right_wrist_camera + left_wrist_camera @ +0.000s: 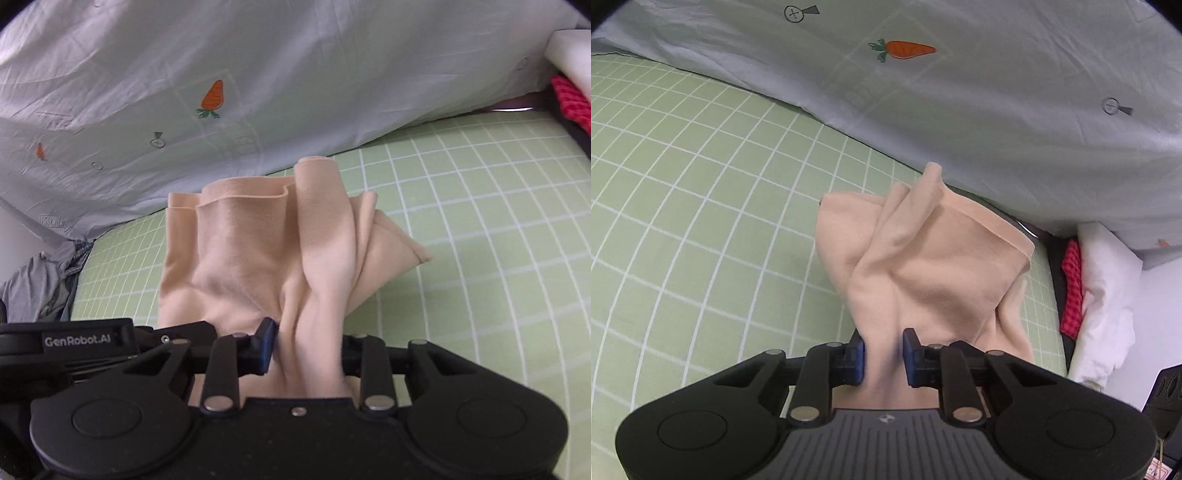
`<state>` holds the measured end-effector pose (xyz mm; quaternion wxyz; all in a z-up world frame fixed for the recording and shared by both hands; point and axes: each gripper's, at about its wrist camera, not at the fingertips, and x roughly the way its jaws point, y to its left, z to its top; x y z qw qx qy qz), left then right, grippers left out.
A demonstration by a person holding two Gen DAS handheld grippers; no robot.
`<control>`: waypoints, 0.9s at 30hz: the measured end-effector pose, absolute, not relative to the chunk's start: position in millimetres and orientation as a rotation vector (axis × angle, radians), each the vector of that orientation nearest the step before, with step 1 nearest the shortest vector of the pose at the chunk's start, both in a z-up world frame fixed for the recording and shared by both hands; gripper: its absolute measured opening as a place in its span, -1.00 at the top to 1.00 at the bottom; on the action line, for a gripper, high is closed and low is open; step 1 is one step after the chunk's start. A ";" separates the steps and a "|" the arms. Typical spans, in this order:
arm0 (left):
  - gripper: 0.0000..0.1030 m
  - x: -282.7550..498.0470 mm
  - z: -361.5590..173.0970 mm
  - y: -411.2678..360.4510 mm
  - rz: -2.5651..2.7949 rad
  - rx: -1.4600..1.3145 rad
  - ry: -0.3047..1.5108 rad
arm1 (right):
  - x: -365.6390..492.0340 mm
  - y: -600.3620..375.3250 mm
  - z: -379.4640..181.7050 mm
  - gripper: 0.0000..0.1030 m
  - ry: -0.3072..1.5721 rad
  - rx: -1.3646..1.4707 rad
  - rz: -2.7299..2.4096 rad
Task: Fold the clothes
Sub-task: 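Lift the folded sweater with both grippers and carry it to the clothes stack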
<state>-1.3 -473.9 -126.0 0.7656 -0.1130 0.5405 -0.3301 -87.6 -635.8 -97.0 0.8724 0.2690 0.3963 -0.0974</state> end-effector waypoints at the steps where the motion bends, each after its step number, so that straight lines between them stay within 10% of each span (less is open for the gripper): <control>1: 0.59 -13.6 -121.1 -468.7 -0.728 -0.252 1.182 | -99.2 -631.3 -92.5 0.42 0.829 0.562 -0.212; 13: 0.62 -121.3 -104.2 -454.4 -0.945 -0.163 1.247 | -241.3 -593.6 -70.5 0.43 0.815 0.564 -0.444; 27: 0.63 -226.4 -75.9 -640.5 -1.046 -0.139 1.200 | -387.5 -769.5 -72.0 0.43 0.703 0.654 -0.561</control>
